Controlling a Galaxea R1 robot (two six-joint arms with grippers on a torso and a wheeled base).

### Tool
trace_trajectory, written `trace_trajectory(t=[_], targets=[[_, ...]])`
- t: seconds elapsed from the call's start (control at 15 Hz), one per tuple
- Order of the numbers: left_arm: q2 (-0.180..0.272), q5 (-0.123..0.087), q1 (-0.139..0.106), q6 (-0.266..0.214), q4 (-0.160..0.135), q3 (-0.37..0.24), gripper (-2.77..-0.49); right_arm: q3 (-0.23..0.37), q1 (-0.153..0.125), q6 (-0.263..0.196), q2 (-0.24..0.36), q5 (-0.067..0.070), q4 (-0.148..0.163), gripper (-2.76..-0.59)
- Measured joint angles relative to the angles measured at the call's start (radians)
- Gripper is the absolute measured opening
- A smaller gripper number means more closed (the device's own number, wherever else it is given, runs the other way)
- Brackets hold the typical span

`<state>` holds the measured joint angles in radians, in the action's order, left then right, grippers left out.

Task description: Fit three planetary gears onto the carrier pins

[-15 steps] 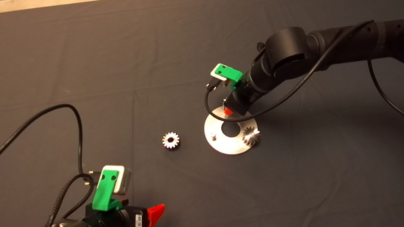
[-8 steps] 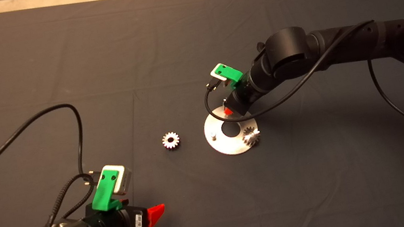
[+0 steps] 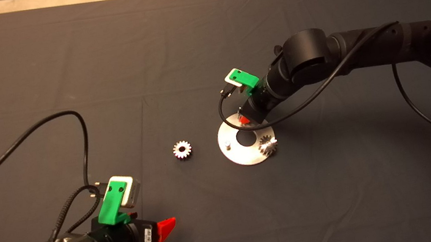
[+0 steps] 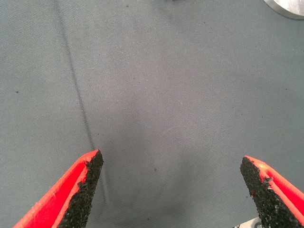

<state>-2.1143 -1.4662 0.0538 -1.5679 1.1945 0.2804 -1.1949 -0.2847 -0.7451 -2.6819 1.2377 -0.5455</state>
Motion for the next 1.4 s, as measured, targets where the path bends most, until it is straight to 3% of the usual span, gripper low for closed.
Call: trace_trajectory(t=[0.4,0.47,0.53,0.67,0.73,0.8,0.93,1.0,1.2,1.27,1.33,1.4], targets=[[0.000,0.000,0.000,0.000,0.000,0.000,-1.20,0.001,0.000,-0.001,-0.001,-0.001,0.000,-2.04],[0.000,0.000,0.000,0.000,0.000,0.000,-1.20,0.001,-0.001,-0.004,-0.002,0.001,0.000,-2.04],[0.000,0.000,0.000,0.000,0.000,0.000,-1.20,0.002,-0.002,-0.004,-0.005,0.013,0.000,-2.04],[0.000,0.000,0.000,0.000,0.000,0.000,-1.20,0.009,-0.030,-0.004,-0.018,0.080,0.004,-2.04],[0.000,0.000,0.000,0.000,0.000,0.000,-1.20,0.014,-0.060,-0.004,-0.031,0.124,0.004,-2.04],[0.000,0.000,0.000,-0.001,0.001,0.000,-1.20,0.019,-0.090,-0.003,-0.039,0.152,0.004,-2.02],[0.000,0.000,0.000,-0.002,0.001,0.000,-1.20,0.024,-0.115,-0.003,-0.048,0.184,0.004,-1.89],[0.000,0.000,0.000,-0.002,0.001,0.000,-1.20,0.025,-0.110,-0.003,-0.051,0.204,0.006,-1.89],[-0.003,0.000,0.000,-0.003,0.001,0.000,-1.20,0.025,-0.110,-0.003,-0.053,0.225,0.011,-1.89],[-0.003,0.000,0.000,-0.003,0.001,0.000,-1.20,0.025,-0.115,-0.003,-0.054,0.242,0.016,-1.89],[-0.002,0.000,0.000,-0.003,0.001,0.000,-1.20,0.028,-0.119,-0.003,-0.052,0.273,0.021,-1.89],[-0.003,0.000,0.000,-0.003,0.001,0.000,-1.20,0.040,-0.121,-0.003,-0.043,0.284,0.027,-1.89]])
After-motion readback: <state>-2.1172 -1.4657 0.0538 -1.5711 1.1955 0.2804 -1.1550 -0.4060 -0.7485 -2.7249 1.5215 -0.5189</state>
